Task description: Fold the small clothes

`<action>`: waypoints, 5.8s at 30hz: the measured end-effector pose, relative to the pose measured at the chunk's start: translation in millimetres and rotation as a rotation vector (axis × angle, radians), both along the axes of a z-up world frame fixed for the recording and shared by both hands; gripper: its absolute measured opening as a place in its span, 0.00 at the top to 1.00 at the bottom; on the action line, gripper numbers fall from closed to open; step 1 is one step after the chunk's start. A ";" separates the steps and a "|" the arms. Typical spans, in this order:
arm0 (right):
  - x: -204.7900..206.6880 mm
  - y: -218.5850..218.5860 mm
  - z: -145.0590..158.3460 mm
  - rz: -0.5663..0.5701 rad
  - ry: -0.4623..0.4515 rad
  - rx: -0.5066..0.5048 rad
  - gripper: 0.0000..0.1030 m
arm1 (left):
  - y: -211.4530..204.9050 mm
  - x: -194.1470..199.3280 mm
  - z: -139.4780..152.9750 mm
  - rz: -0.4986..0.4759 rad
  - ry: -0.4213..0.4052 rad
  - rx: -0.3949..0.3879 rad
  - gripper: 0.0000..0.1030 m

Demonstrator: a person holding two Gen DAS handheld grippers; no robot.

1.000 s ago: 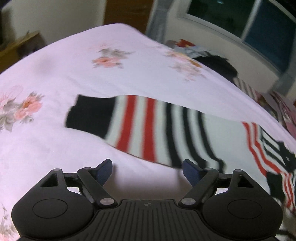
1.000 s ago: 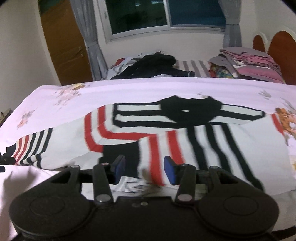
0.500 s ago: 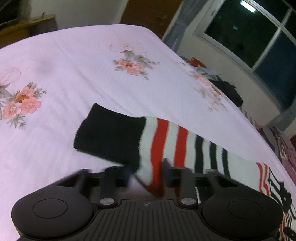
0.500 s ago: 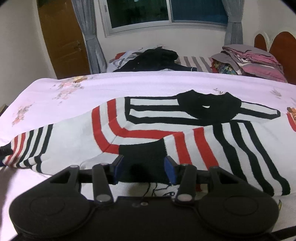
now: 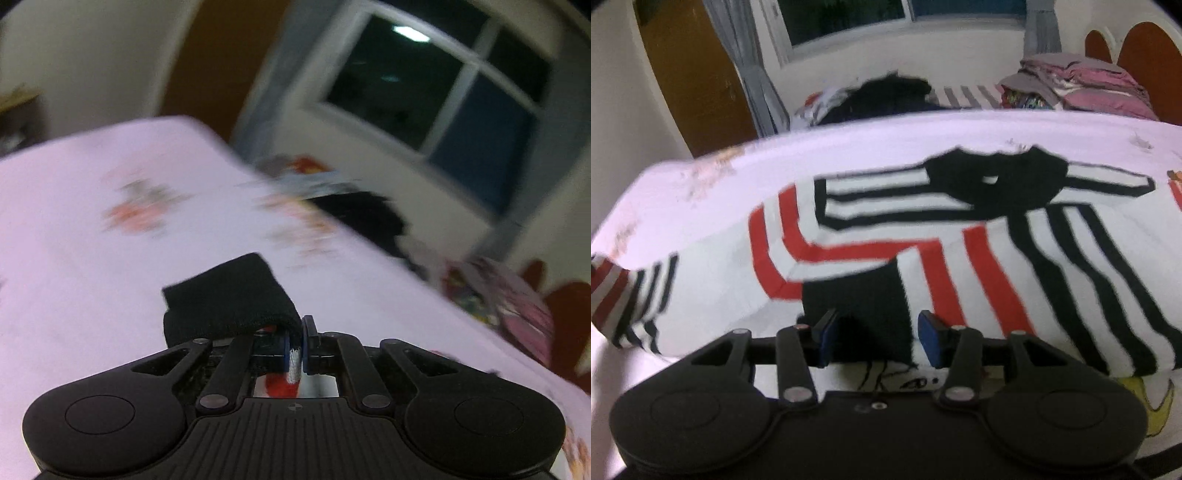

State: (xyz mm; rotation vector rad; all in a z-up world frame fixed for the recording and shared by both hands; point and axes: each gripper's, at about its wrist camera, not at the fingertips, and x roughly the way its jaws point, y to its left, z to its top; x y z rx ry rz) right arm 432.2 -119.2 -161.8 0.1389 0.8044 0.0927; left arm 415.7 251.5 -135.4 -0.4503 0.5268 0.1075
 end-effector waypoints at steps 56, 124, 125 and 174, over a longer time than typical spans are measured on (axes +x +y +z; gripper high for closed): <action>-25.8 -99.9 55.6 -0.046 -0.142 -0.030 0.93 | -180.3 -10.3 -51.0 -0.285 0.151 0.472 0.42; -29.1 -100.0 13.3 0.049 -0.036 -0.062 0.75 | -228.5 12.1 -45.1 -0.367 0.173 0.223 0.39; -29.3 -98.4 10.8 0.049 -0.029 -0.089 0.75 | -230.7 6.5 -51.7 -0.362 0.187 0.232 0.39; -197.1 -108.3 18.8 0.176 0.058 -0.058 0.69 | -268.0 -155.4 -46.2 -0.455 0.332 0.283 0.39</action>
